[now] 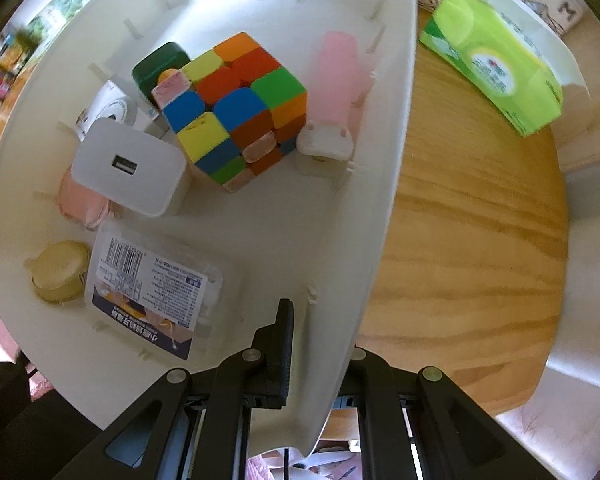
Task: Organize rigid objects
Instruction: 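Move the left gripper to the white plastic toy piece on the table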
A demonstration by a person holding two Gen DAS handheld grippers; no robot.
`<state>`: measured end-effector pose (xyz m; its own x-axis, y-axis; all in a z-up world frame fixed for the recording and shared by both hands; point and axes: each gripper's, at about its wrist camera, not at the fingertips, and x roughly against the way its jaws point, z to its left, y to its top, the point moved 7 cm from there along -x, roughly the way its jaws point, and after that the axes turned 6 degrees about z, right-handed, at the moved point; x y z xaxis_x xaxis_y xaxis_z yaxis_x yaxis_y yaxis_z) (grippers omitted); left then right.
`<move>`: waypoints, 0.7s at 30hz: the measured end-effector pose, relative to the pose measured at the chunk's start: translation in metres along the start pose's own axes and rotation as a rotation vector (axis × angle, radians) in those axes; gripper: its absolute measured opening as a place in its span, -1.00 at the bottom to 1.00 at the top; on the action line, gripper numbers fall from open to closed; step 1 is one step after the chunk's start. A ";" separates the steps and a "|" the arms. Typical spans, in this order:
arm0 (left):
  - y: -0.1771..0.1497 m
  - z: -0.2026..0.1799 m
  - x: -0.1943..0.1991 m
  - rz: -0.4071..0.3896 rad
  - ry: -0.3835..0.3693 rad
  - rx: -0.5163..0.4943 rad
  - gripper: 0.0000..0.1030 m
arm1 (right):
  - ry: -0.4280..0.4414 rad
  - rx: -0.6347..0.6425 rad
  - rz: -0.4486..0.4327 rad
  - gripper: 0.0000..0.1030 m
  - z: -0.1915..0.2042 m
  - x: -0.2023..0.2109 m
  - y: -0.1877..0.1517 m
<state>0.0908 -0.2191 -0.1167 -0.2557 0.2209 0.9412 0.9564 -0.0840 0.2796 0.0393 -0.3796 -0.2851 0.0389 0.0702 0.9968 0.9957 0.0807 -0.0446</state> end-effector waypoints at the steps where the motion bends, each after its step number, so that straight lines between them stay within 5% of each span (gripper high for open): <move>1: 0.001 0.009 0.002 -0.001 0.003 0.010 0.23 | 0.003 -0.015 0.002 -0.80 0.000 0.000 0.000; 11: 0.006 0.088 0.000 0.028 0.022 0.085 0.23 | 0.023 -0.162 0.015 -0.85 -0.016 -0.002 -0.002; 21: 0.004 0.134 -0.025 0.097 0.038 -0.032 0.43 | 0.099 -0.366 0.011 -0.90 -0.035 0.000 -0.006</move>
<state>0.1201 -0.0948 -0.1639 -0.1682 0.1738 0.9703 0.9720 -0.1345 0.1926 0.0362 -0.4152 -0.2826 0.0394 -0.0286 0.9988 0.9584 -0.2817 -0.0459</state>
